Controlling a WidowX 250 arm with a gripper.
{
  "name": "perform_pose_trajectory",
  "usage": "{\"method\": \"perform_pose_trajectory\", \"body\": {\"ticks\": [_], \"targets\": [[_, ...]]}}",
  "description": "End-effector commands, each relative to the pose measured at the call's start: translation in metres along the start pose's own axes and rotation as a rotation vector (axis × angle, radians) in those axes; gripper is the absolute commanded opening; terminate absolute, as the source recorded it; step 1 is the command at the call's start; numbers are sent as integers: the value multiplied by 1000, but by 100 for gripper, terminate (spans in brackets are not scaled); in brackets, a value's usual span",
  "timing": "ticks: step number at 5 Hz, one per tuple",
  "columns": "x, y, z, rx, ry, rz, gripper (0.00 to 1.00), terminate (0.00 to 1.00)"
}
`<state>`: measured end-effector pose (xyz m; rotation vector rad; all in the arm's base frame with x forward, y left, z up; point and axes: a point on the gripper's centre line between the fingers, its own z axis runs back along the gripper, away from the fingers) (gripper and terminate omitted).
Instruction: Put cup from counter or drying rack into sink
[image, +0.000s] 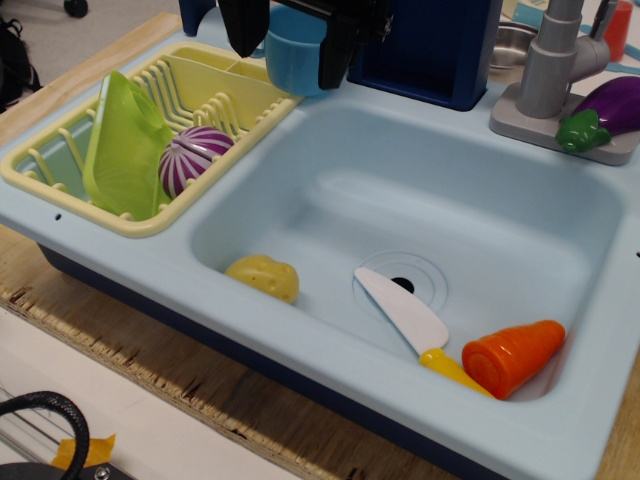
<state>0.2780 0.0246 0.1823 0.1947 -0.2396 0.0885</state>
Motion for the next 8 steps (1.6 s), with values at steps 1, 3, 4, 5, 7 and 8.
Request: {"method": "perform_pose_trajectory", "body": {"ticks": [1,3,4,5,7,8], "targets": [[0,0,0,0,0,0,100,0],[26,5,15,76,-163,-210,100,0],[43,3,15,92,-244,-320,100,0],[53,6,-1,65,-262,-383,100,0],[64,8,-29,-2,-194,-390,100,0],[61,8,-41,-21,-119,-354,100,0]]}}
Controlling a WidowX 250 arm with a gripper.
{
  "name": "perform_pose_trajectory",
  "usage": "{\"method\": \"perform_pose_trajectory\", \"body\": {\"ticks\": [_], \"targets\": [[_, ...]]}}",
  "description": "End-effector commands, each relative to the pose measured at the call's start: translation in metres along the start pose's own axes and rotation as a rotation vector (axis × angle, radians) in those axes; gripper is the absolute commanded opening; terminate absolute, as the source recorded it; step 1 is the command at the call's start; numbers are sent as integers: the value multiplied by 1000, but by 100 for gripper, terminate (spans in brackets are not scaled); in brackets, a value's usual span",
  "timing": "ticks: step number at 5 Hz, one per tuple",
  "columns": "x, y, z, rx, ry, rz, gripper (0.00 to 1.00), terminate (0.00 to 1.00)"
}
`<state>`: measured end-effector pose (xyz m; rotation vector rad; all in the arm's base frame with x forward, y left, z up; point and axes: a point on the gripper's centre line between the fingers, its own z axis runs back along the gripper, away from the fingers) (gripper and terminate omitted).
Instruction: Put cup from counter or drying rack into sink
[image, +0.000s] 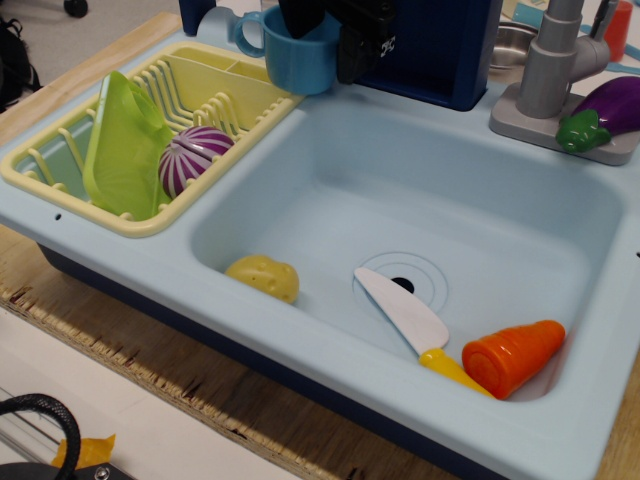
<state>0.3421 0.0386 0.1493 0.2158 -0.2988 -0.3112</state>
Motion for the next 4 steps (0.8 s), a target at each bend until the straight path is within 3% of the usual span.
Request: {"method": "perform_pose_trajectory", "body": {"ticks": [1,2,4], "targets": [[-3,5,7,6,20,72,0,0],[-13,0,9,5,61,111,0,0],[-25,-29,30,16,52,178,0,0]]}}
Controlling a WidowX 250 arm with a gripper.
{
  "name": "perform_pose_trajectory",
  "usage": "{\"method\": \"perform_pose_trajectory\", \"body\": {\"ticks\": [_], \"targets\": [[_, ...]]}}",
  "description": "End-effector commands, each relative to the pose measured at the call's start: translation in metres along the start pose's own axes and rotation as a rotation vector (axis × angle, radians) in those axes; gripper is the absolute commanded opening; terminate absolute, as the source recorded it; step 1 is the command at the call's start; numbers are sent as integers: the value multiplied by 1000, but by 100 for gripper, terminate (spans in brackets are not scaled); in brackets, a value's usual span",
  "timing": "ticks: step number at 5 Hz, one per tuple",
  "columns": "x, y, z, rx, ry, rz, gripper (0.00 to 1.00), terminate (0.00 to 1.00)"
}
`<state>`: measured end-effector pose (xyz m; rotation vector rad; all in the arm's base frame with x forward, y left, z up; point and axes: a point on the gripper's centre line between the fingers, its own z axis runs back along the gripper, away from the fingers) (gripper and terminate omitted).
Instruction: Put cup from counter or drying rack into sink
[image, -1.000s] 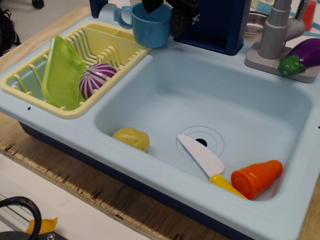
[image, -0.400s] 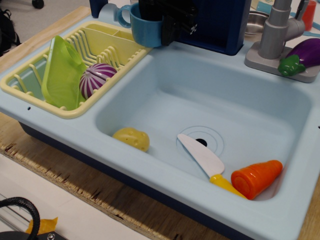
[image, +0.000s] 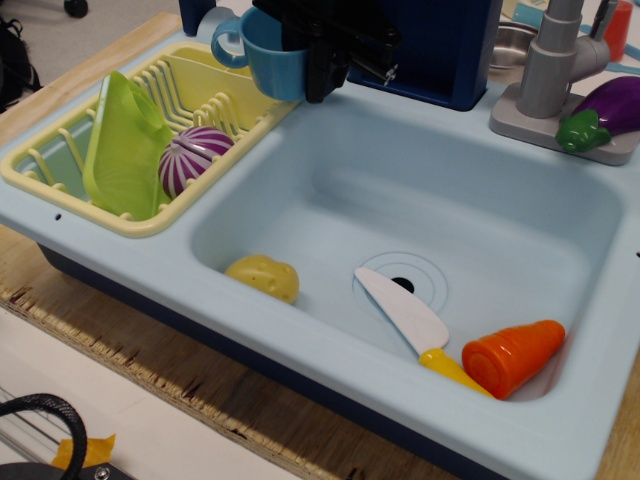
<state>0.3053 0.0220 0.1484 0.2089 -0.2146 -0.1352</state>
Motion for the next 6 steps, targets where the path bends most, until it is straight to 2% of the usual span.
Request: {"method": "perform_pose_trajectory", "body": {"ticks": [1,2,3,4,5,6], "targets": [[-10,-30,29,9,-81,56,100,0],[-13,-53,26,-25,-107,73,100,0],[-21,-69,10,-78,-91,83,0,0],[-23,-76,0,-141,-84,64,100,0],[-23,-76,0,-141,-84,64,100,0],[-23,-76,0,-141,-84,64,100,100]]}}
